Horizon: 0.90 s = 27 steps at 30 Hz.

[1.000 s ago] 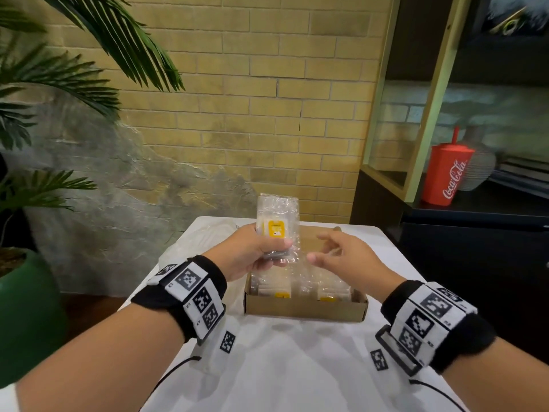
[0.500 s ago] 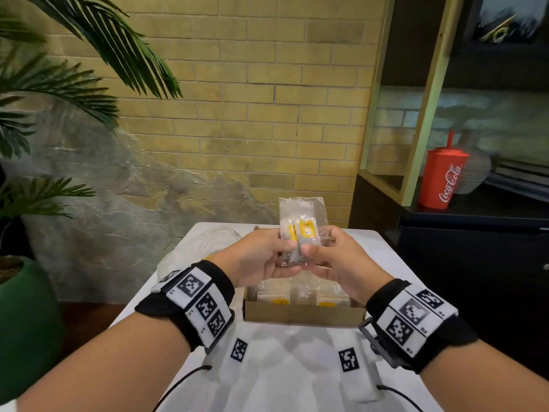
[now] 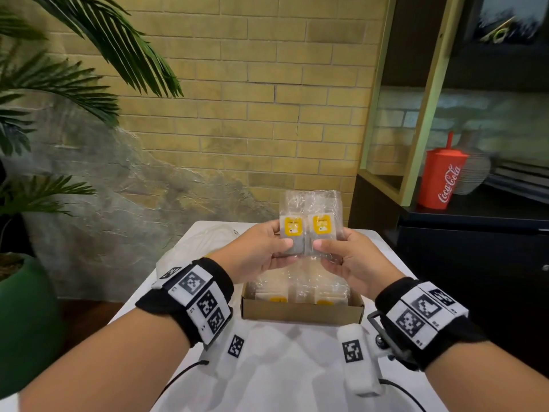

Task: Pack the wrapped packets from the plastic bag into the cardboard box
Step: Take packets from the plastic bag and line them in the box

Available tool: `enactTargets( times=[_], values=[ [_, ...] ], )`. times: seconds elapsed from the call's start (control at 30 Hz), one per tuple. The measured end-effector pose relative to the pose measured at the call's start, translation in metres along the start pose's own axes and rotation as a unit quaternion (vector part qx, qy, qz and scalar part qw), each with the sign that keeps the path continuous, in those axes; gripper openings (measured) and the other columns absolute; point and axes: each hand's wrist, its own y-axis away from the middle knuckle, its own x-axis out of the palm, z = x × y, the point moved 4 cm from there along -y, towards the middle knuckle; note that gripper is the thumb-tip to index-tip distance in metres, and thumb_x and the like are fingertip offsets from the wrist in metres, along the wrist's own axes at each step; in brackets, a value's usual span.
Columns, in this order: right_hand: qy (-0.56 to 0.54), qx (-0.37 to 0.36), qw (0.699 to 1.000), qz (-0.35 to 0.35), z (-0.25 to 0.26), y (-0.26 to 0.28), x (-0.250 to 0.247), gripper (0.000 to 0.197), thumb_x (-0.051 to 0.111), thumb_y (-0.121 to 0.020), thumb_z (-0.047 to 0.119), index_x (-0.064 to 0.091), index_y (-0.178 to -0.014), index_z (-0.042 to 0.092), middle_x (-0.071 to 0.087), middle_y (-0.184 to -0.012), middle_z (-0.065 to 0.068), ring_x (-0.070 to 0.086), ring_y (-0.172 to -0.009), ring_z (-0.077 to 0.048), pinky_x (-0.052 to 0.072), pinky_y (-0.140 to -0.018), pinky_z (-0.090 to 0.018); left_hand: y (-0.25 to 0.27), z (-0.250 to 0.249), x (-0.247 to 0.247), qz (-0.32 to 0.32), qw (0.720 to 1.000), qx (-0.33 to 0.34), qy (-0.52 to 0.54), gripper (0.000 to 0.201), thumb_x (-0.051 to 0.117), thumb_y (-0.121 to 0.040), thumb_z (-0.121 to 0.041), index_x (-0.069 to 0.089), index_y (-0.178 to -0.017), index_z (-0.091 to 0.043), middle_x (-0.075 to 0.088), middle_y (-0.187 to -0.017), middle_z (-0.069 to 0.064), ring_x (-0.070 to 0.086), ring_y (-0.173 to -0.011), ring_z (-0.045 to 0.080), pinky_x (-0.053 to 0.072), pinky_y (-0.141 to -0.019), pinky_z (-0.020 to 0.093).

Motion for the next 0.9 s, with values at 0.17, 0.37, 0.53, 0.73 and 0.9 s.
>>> enactTargets(
  times=[0.17,0.37,0.53,0.73,0.9],
  values=[
    [0.008,-0.004,1.000,0.010,-0.001,0.002,0.001,0.024,0.063,-0.082,0.002,0.064,-0.101,0.017,0.068,-0.093,0.001,0.057,-0.076,-0.009,0.043,-0.067,-0.023,-0.001,0.002,-0.008,-0.039,0.999,0.022,-0.031,0.020,0.047,-0.094,0.003,0.049,-0.101,-0.015,0.064,-0.088,0.004,0.064,-0.068,0.007,0.055,-0.060,0.015],
    [0.017,-0.020,1.000,-0.012,0.005,0.004,-0.007,0.017,0.061,-0.085,0.004,0.065,-0.095,0.018,0.069,-0.090,0.002,0.059,-0.078,-0.010,0.042,-0.070,-0.025,0.001,0.001,-0.028,-0.129,0.987,0.024,-0.096,0.021,0.059,-0.086,0.007,0.050,-0.080,-0.012,0.058,-0.077,0.009,0.058,-0.067,0.014,0.050,-0.050,0.013],
    [0.010,-0.047,0.997,-0.059,0.018,0.005,-0.029,0.019,0.058,-0.086,0.003,0.063,-0.092,0.019,0.068,-0.093,0.002,0.061,-0.089,-0.014,0.043,-0.076,-0.029,0.003,-0.004,-0.040,-0.136,0.919,0.003,-0.371,0.015,0.071,-0.077,-0.002,0.066,-0.074,-0.015,0.060,-0.066,-0.004,0.051,-0.058,0.006,0.039,-0.047,0.011],
    [0.041,-0.041,0.997,-0.046,0.017,0.006,-0.031,0.021,0.061,-0.085,0.004,0.064,-0.102,0.017,0.069,-0.099,0.000,0.061,-0.095,-0.017,0.043,-0.078,-0.029,0.002,0.024,-0.028,-0.060,0.808,-0.058,-0.583,0.011,0.069,-0.078,-0.014,0.074,-0.088,-0.015,0.067,-0.078,-0.005,0.060,-0.073,0.012,0.042,-0.054,0.015],
    [0.067,-0.036,0.997,-0.030,0.015,0.008,-0.029,0.023,0.062,-0.084,0.004,0.064,-0.102,0.018,0.068,-0.101,-0.001,0.059,-0.098,-0.018,0.043,-0.077,-0.027,0.001,0.032,-0.021,-0.021,0.762,-0.047,-0.646,0.015,0.067,-0.081,-0.014,0.074,-0.094,-0.012,0.071,-0.097,0.001,0.056,-0.078,0.010,0.040,-0.063,0.019]
  ],
)
